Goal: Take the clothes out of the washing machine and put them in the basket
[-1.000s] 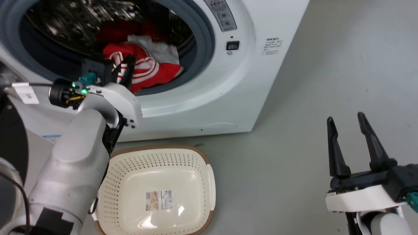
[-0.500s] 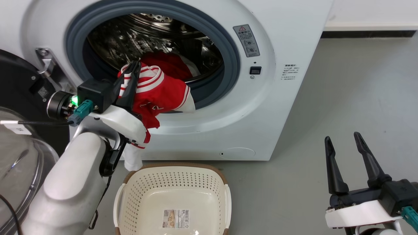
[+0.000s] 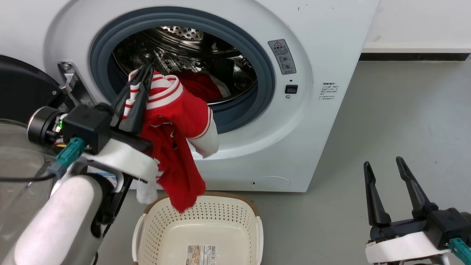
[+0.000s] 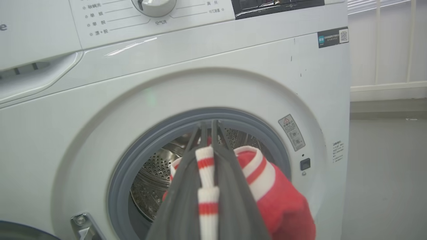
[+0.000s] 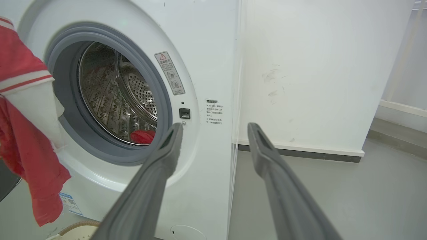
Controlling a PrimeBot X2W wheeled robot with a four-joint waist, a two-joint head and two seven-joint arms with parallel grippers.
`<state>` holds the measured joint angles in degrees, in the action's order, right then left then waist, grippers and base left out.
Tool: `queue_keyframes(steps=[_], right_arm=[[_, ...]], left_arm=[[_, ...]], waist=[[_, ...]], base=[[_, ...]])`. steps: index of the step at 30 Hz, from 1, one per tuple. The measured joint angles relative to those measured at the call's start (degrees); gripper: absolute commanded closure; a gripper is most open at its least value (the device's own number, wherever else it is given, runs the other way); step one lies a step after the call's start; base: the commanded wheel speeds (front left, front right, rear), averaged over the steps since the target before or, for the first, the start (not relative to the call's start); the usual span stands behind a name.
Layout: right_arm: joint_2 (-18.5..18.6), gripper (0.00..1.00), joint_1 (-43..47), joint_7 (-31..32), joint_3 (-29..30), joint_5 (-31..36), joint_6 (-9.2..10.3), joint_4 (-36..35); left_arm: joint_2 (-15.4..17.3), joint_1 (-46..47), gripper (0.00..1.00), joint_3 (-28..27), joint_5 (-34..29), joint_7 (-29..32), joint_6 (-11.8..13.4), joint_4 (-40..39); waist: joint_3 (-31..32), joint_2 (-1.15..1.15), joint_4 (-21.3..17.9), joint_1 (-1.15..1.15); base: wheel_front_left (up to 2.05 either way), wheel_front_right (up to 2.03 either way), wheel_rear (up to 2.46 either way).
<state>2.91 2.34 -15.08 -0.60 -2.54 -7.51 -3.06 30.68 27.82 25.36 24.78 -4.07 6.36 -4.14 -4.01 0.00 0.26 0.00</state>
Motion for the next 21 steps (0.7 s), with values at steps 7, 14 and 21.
queue_keyframes(steps=[7,14,21], right_arm=[[0.0,0.0,0.11,0.0,0.14,-0.18,0.0,0.01],[0.0,0.0,-0.23,-0.01,0.15,-0.18,0.0,-0.01],[0.0,0.0,-2.55,-0.01,0.24,0.03,0.0,-0.54]], left_arm=[[2.15,-4.76,1.0,0.26,-0.25,2.4,1.78,-6.79],[1.4,-10.2,1.0,3.52,0.64,3.16,1.94,-7.19],[-0.6,-12.81,1.0,7.0,1.46,2.57,0.44,-1.08]], waist=[[-0.32,0.0,0.02,0.0],[-1.98,0.0,-0.07,0.0],[-5.72,0.0,-0.78,0.01]], base=[[0.0,0.0,0.0],[0.0,0.0,0.0],[0.0,0.0,0.0]])
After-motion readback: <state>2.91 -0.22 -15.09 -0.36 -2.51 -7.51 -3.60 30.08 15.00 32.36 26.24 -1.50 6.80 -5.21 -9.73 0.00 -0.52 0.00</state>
